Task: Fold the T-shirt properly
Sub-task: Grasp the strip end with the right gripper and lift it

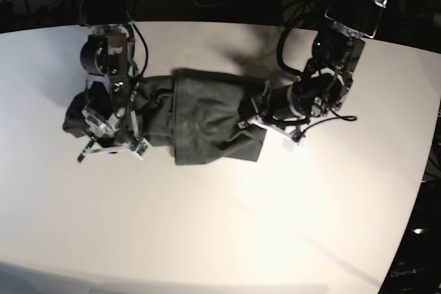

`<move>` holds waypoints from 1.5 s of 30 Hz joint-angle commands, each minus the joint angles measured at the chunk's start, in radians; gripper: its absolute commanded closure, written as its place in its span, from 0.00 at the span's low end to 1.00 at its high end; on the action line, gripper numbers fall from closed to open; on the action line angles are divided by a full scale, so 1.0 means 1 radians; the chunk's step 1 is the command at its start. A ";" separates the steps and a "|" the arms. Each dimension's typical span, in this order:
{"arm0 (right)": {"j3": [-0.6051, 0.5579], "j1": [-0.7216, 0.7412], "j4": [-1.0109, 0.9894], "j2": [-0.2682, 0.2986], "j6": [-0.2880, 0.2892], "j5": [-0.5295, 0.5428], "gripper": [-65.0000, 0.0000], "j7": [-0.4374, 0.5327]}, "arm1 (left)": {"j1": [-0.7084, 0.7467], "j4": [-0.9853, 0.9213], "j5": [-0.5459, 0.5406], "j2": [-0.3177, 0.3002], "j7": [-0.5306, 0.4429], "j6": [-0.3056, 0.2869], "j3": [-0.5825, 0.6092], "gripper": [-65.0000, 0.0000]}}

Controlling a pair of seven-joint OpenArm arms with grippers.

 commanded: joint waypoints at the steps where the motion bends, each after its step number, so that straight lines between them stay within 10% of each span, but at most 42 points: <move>1: -0.006 0.027 0.021 -0.004 -0.008 -0.025 0.99 0.001 | 0.059 -0.072 0.249 -0.048 0.036 0.208 0.009 0.96; 18: -0.004 0.070 0.021 -0.145 -0.008 -0.410 0.99 0.000 | 0.001 -0.176 0.250 -0.036 0.022 0.219 0.005 0.96; 26: -0.007 0.065 0.023 -0.159 -0.008 -0.412 0.99 -0.019 | -0.028 -0.267 0.260 -0.004 -0.047 0.214 0.012 0.96; 45: -0.428 0.174 0.015 -0.159 -0.008 -0.234 0.99 -0.338 | -0.039 -0.265 0.260 0.003 -0.040 0.213 0.016 0.96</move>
